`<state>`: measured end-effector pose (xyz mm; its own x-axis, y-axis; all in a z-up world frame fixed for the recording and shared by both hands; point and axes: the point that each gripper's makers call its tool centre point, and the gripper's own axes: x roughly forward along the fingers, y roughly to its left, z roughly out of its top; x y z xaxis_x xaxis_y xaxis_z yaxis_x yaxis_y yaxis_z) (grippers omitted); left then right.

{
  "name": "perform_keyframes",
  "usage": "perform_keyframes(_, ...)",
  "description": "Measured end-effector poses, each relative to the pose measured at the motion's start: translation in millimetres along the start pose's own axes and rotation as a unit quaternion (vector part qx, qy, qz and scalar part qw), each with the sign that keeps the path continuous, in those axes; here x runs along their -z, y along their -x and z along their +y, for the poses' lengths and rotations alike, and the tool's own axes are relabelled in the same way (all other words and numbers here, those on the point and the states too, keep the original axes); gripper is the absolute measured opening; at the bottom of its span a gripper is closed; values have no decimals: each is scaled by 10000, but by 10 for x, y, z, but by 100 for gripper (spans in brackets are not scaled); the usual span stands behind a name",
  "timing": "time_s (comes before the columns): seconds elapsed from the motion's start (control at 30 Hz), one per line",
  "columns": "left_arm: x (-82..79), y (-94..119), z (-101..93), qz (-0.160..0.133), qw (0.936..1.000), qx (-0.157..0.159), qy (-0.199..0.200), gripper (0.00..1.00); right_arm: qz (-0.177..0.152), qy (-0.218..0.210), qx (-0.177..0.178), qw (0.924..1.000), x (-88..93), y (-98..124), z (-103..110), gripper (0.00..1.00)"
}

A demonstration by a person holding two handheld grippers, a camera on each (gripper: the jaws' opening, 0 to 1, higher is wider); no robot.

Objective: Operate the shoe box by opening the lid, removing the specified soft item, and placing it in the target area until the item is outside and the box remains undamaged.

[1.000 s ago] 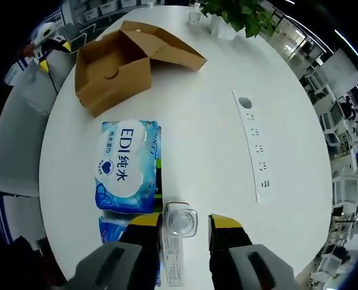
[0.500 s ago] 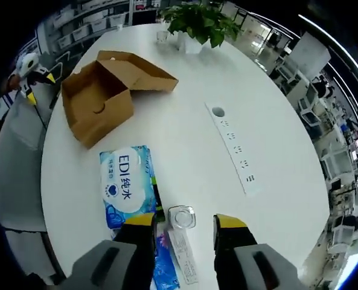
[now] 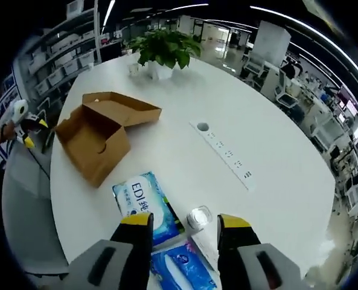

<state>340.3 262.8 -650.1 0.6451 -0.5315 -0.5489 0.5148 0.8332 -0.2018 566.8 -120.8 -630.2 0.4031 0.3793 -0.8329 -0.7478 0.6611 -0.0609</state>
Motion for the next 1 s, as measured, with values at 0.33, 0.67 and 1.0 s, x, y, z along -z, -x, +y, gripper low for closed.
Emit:
perform_keyframes(0.33,-64,81,-5,-221,9997,-44,100,48,-677,-933,-105,9933,-44,109,366,39)
perform_keyframes(0.67,-102,140,34,-356,9990,-112,230,48,-1377,-1544,-111,9783,-201,213,653,39)
perform_keyframes(1.0,-154,167,147,-440,9983,-177,336,48,-1708,-1812,-69,9685,-270,251,829,39)
